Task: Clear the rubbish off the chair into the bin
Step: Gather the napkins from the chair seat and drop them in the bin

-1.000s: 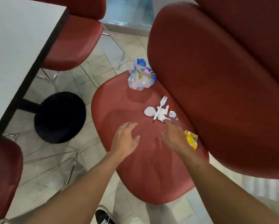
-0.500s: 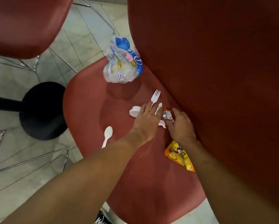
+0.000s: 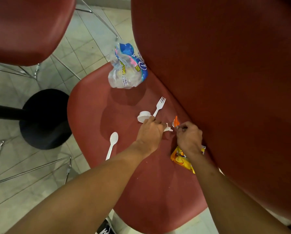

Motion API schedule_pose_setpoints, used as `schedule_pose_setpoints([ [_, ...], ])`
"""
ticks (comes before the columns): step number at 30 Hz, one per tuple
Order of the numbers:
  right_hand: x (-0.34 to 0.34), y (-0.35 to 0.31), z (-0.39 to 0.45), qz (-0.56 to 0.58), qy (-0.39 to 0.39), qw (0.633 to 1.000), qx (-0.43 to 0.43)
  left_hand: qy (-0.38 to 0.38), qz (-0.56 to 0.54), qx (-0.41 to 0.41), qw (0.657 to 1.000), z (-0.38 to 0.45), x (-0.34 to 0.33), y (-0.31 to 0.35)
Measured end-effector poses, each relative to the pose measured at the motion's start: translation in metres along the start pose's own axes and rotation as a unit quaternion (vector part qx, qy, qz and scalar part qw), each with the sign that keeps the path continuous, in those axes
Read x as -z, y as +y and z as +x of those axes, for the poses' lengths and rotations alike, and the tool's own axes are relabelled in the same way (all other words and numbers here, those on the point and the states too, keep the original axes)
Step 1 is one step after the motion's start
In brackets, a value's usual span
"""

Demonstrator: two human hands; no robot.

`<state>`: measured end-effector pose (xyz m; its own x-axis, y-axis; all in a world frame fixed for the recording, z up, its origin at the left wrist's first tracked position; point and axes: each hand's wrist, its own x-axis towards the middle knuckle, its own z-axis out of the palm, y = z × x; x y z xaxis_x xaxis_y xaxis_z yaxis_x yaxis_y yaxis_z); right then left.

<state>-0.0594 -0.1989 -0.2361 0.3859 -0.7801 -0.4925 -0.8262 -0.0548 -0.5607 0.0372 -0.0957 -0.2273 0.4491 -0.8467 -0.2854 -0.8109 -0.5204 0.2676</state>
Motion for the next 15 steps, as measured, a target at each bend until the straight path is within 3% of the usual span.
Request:
schedule_pose_setpoints([
  [5, 0.023, -0.009, -0.053, 0.024, -0.011, 1.000, 0.009, 0.012, -0.130, 0.082, 0.988, -0.046, 0.032, 0.010],
  [15, 0.045, -0.067, -0.185, 0.022, -0.015, 0.993, 0.111, 0.137, -0.177, 0.160, 0.961, -0.177, 0.122, 0.005],
])
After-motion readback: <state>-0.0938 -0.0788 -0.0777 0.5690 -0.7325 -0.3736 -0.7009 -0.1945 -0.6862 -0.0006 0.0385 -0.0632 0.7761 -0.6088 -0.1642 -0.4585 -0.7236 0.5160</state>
